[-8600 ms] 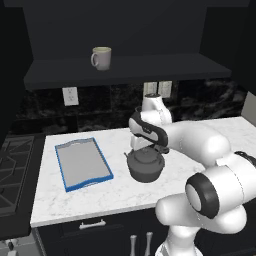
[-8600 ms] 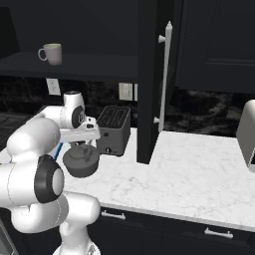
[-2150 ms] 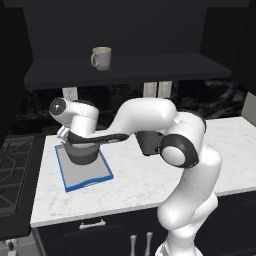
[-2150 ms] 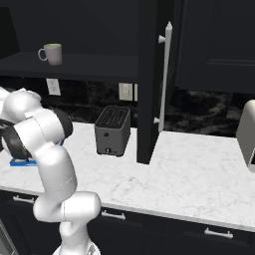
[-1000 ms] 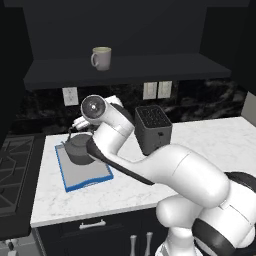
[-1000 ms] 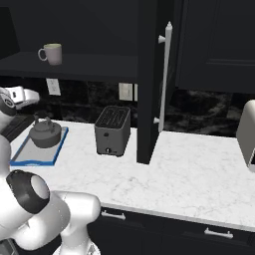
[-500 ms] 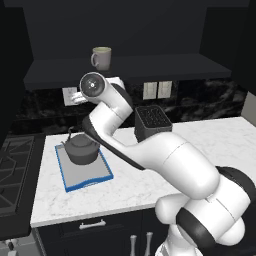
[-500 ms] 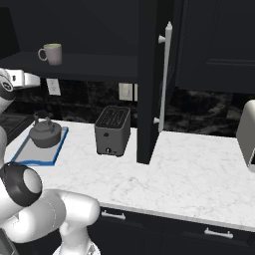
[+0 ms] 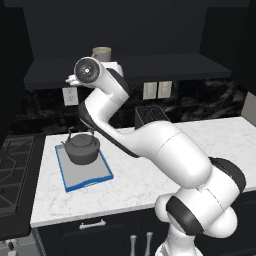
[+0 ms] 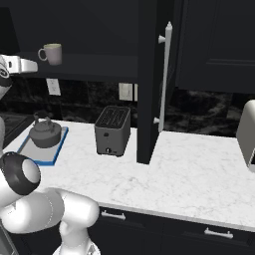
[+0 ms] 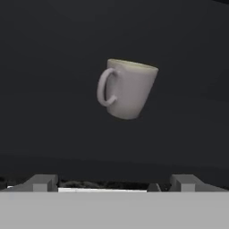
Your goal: Pick the kettle from the counter and place it on the tray. Then pick the mug from the cabinet and place it on the tray. Then close the cabinet doors.
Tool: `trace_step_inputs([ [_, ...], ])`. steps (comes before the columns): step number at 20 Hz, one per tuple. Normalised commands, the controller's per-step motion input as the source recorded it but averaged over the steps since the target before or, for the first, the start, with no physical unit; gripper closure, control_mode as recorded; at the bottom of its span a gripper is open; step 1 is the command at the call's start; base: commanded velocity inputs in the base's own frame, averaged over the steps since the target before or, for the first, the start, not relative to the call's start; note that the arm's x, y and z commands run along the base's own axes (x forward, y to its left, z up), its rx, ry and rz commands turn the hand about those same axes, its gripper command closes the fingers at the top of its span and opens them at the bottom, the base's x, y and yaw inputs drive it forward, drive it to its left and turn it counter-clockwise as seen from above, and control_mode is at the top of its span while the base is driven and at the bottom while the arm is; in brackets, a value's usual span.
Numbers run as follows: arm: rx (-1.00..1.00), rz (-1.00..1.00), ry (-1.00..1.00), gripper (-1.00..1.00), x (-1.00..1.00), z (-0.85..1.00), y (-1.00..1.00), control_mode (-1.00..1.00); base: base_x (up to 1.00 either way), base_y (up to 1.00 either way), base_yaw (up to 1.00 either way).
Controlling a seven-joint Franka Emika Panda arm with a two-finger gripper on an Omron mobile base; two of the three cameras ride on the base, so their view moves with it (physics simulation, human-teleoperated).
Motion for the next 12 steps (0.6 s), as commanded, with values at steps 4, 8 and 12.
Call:
trace_step_inputs([
  [4,0.00,0.00,0.00,-1.00,0.00,0.00,0.02,-1.00,0.00,0.00,0.00],
  [8,0.00,-0.02,0.00,-1.00,0.00,0.00,0.00,-1.00,0.00,0.00,0.00],
  [12,0.00,-0.04,0.00,-1.00,-0.03,0.00,0.00,-1.00,0.00,0.00,0.00],
])
